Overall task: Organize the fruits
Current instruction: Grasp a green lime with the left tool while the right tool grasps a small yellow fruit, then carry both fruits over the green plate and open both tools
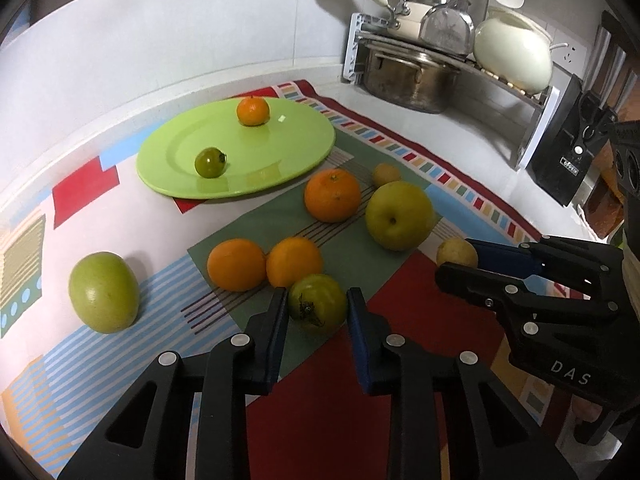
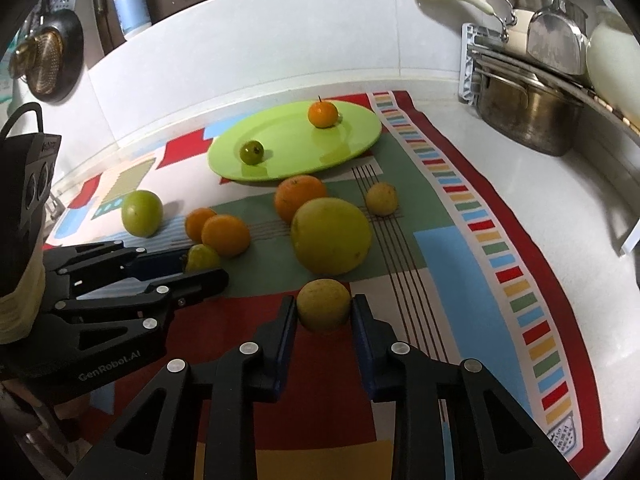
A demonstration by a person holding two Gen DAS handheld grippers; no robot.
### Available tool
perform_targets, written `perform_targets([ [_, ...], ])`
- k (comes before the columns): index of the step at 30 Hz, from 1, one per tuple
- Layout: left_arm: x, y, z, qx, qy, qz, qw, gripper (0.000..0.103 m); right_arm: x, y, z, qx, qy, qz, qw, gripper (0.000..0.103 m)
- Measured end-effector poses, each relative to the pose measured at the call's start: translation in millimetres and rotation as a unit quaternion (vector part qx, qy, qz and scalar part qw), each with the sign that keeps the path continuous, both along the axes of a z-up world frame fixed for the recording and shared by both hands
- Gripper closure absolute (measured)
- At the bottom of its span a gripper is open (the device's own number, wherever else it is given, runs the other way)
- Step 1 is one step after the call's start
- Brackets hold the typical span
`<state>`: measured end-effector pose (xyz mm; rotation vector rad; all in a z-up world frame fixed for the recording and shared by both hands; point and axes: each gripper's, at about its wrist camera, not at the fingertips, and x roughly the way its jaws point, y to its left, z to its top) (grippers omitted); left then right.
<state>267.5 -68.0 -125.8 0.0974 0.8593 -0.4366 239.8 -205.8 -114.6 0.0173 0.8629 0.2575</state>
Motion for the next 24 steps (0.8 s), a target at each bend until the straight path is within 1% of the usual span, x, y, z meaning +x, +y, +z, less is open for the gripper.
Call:
perform_targets([
  [12, -19.3, 19.6, 37.8, -0.013, -0.036, 0.03, 0.9988, 0.074, -16.8, 11.6, 38.6, 0.023, -0.045, 0.009, 0.999, 0.074],
  [18, -17.6, 27.8, 55.0, -0.012, -0.056, 0.041, 0.9975, 0.074, -16.5, 20.7, 59.0, 0.022, -0.074, 0.018, 0.997, 0.074],
  [24, -7.1, 35.6, 75.1, -0.012, -0.079, 0.047, 0.9957, 0.074, -5.7, 27.2, 82.7, 0.017, -0.109, 0.02, 0.994, 0.074],
])
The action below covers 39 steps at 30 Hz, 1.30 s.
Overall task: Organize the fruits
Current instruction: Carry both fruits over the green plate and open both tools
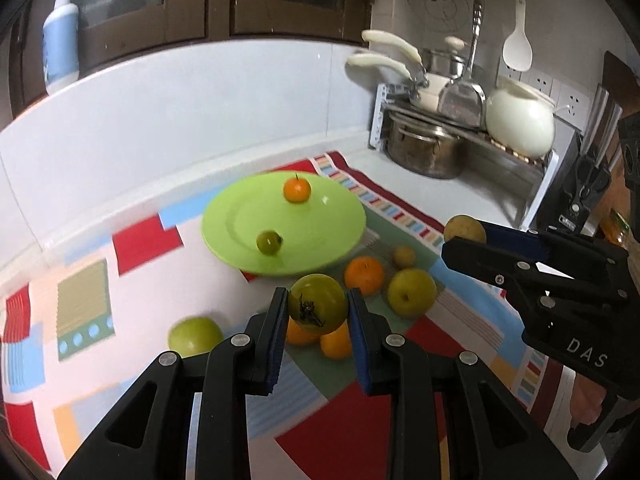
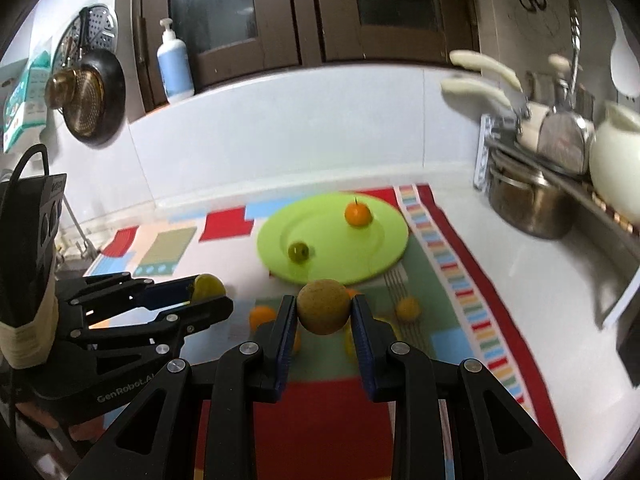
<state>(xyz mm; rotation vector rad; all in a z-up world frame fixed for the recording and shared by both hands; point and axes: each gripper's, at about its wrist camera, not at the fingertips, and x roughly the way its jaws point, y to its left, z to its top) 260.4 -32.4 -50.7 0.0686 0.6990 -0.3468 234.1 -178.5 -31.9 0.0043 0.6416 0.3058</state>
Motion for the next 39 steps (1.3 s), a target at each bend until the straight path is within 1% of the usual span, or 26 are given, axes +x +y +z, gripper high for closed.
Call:
perform_targets([
  [7, 30.6, 7.6, 22.8, 0.012, -0.031, 0.012, 0.9994, 0.074, 30.5, 5.8, 20.6, -0.001, -0.019, 0.002, 1.0, 0.074],
  [11, 50.6, 11.9, 31.7, 0.013, -0.043, 0.012, 0.9989, 0.074, 51.7, 7.5, 29.1, 0.008, -0.025, 0.0, 1.0, 0.074],
  [13, 63.1, 12.5, 34.9, 0.017, -0.048, 0.01, 0.9986, 0.074, 65.4, 9.7, 32.1, 0.006, -0.027, 0.0, 1.0, 0.074],
  [15, 76.4, 13.1, 35.4, 0.016, -0.047, -0.002, 0.9988, 0.074, 78.3, 11.3, 33.0, 0.005, -0.025, 0.001, 1.0, 0.074],
  [18, 101.2, 13.8, 31.5, 0.015, -0.034, -0.004, 0.9993, 0.074, 100.5, 11.6, 31.2, 0.003, -0.016, 0.003, 1.0, 0.074],
  [20, 117.1, 14.3, 26.8, 0.004, -0.018, -0.004, 0.9998, 0.074, 114.1, 11.5, 28.1, 0.0, -0.01, 0.0, 1.0, 0.074],
  [24, 146.6, 12.8, 13.6, -0.003, 0.009, -0.004, 0.9999, 0.074, 143.9, 13.3, 15.8, -0.001, 0.013, 0.004, 1.0, 0.074],
  [29, 179.0, 7.8, -6.0, 0.012, 0.039, -0.008, 0.9991, 0.074, 182.0, 13.8, -9.5, 0.004, 0.056, 0.01, 0.998, 0.074],
  [32, 195.5, 2.6, -19.2, 0.023, 0.059, -0.012, 0.9979, 0.074, 197.9, 13.3, -24.2, 0.005, 0.08, 0.011, 0.997, 0.074],
  [36, 209.9, -1.3, -30.9, 0.034, 0.074, -0.017, 0.9965, 0.074, 213.1, 11.4, -39.4, -0.001, 0.098, 0.009, 0.995, 0.074],
  [39, 217.8, -1.6, -36.3, 0.03, 0.083, -0.021, 0.9959, 0.074, 220.5, 10.9, -46.9, -0.002, 0.107, 0.011, 0.994, 0.074],
])
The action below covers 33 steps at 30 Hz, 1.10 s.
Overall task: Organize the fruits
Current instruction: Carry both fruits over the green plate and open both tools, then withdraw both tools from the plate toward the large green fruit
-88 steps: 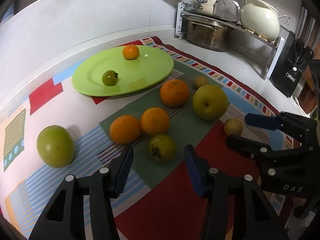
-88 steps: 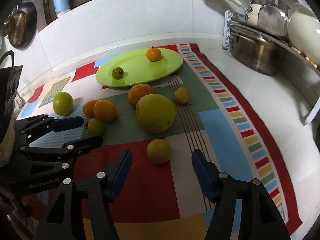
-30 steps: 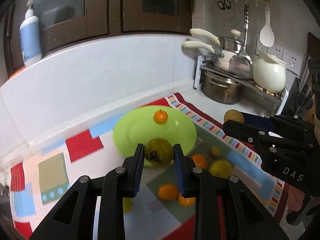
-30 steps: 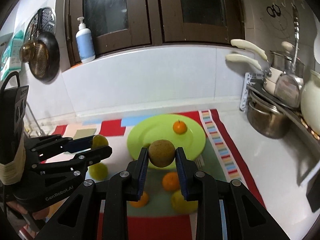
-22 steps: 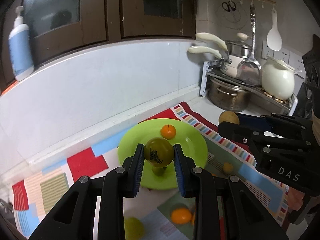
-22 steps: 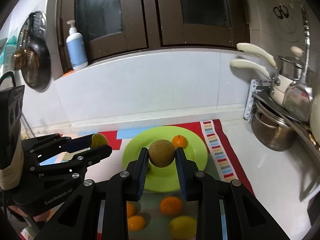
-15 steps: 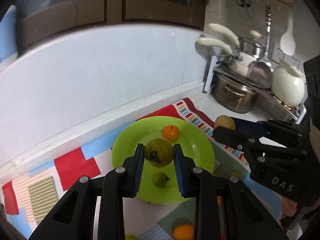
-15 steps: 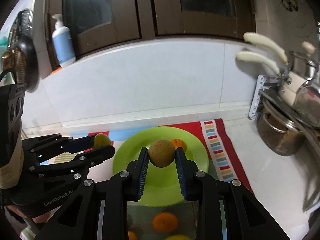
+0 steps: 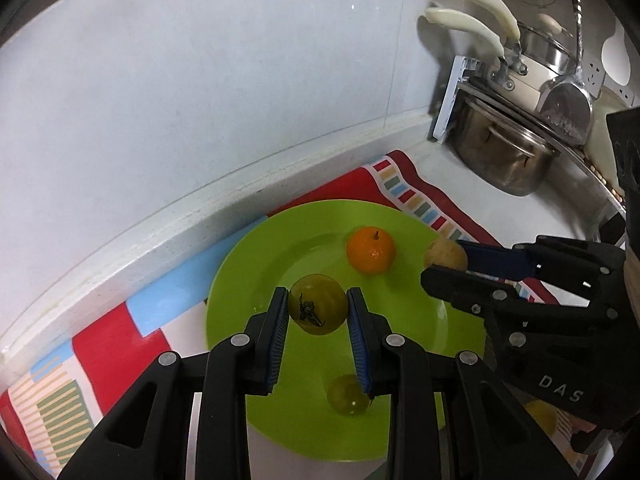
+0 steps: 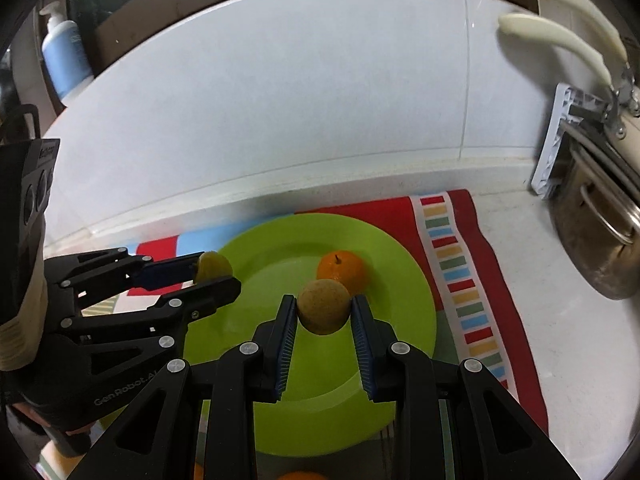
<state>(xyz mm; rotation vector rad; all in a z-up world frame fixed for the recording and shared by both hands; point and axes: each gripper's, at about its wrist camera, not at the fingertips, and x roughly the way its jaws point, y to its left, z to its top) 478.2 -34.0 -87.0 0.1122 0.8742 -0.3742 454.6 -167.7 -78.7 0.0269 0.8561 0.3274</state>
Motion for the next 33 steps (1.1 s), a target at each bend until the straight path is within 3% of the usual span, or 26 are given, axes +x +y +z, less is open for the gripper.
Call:
perform_targets([
  [3, 2.2, -0.5, -1.1, 0.007, -0.003, 0.0, 1.0, 0.061, 2.9, 0.9, -3.7, -0.006, 0.001, 0.003, 1.0, 0.073],
  [4, 1.5, 0.9, -0.2, 0.009, -0.005, 0.004, 0.9999, 0.057, 3.3, 1.4, -3.4, -0.009, 0.0, 0.003, 1.0, 0.068],
  [5, -0.5, 3.1, 1.2, 0.012, -0.01, 0.009, 0.9998, 0.057, 2.5, 1.5, -3.1, -0.014, -0.001, -0.001, 1.0, 0.062],
  [13, -33.3, 20.7, 25.0, 0.02, -0.049, 0.035, 0.998, 0.046, -21.2, 1.0, 14.1, -0.029, -0.032, -0.014, 0.999, 0.061],
  [17, -60.8, 26.0, 42.0, 0.031, -0.079, 0.045, 0.9954, 0.04, -43.6, -0.2, 28.6, -0.031, -0.053, -0.02, 0.998, 0.056],
  [33, -165.3, 51.6, 90.7, 0.011, -0.141, 0.063, 0.988, 0.017, -143.8, 9.4, 82.0, -0.029, -0.131, -0.039, 0.99, 0.033],
])
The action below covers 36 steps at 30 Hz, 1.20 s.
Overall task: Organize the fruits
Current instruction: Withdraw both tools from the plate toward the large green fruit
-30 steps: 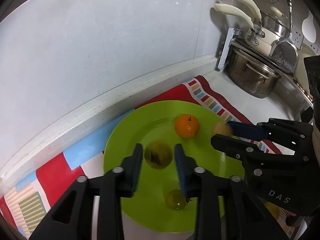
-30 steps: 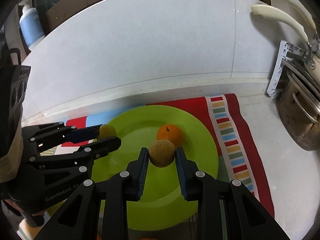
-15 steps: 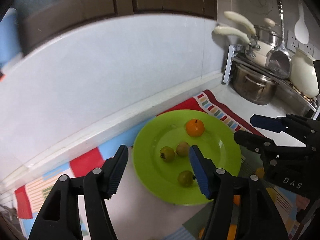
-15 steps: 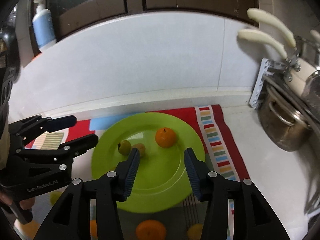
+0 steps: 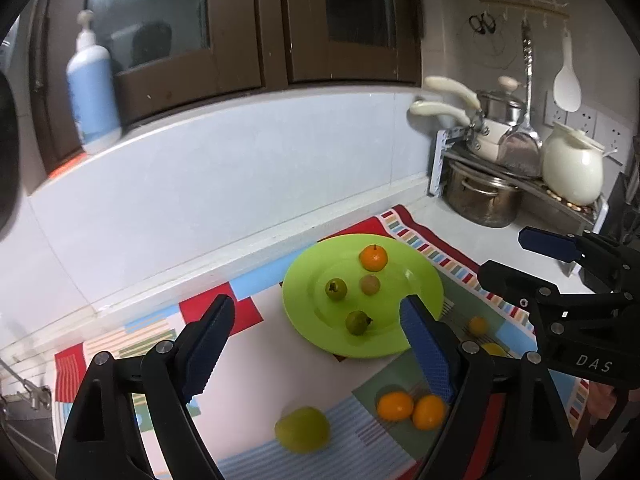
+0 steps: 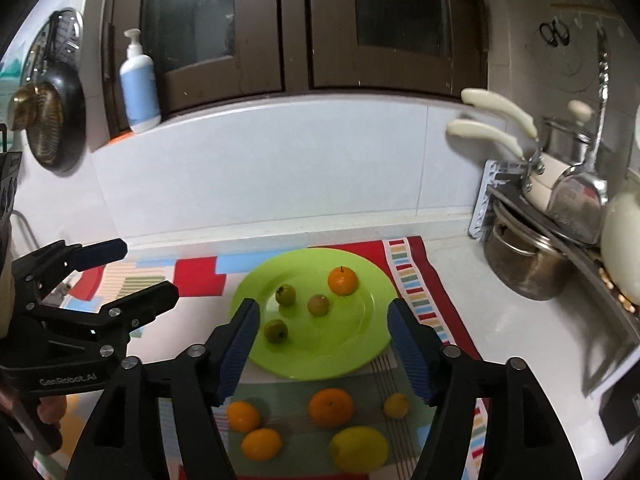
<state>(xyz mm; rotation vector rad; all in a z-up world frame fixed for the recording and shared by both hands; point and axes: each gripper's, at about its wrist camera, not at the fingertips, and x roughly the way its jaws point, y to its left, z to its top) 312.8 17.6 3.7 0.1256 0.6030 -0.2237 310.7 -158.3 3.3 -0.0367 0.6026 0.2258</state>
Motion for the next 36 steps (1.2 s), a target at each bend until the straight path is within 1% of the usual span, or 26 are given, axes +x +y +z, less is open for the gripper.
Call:
perform_targets([
  [2, -10.5, 2.2, 3.5, 0.002, -0.007, 0.001, 1.0, 0.013, -12.9, 2.7, 4.5, -0.003, -0.009, 0.0, 1.0, 0.031],
  [7, -39.9, 9.4, 9.2, 0.012, -0.028, 0.006, 0.9995, 0.009, -37.0, 8.9, 11.7, -0.009, -0.023, 0.0, 1.0, 0.03],
  [11, -54.3, 16.1, 9.5, 0.013, -0.031, 0.005, 0.9994, 0.008, -54.7, 14.7, 14.5, -0.012, -0.032, -0.002, 0.999, 0.029],
  [16, -69.9, 26.6, 5.1, 0.011, -0.027, 0.004, 0.9996, 0.008, -69.4, 22.4, 13.5, -0.01, -0.032, -0.002, 0.999, 0.029],
  [20, -74.8, 33.5, -2.9, 0.014, -0.02, -0.001, 0.9997, 0.008, -78.2, 30.6, 8.9, -0.013, -0.029, -0.004, 0.999, 0.029],
  [25, -75.8, 40.7, -16.1, 0.018, -0.008, -0.011, 0.9997, 0.008, -84.5, 39.3, -3.8, -0.021, -0.018, -0.005, 1.0, 0.029],
  [28, -74.1, 43.2, -25.0, 0.023, -0.002, -0.019, 0.9996, 0.008, -86.2, 42.8, -12.1, -0.024, -0.009, -0.01, 1.0, 0.029],
  [32, -71.4, 46.6, -36.6, 0.019, 0.005, -0.029, 0.9994, 0.008, -85.3, 46.8, -22.9, -0.026, 0.007, -0.013, 1.0, 0.029],
  [36, -68.3, 47.0, -48.8, 0.022, 0.012, -0.037, 0.999, 0.008, -84.3, 50.7, -33.0, -0.037, 0.018, -0.016, 0.999, 0.029],
])
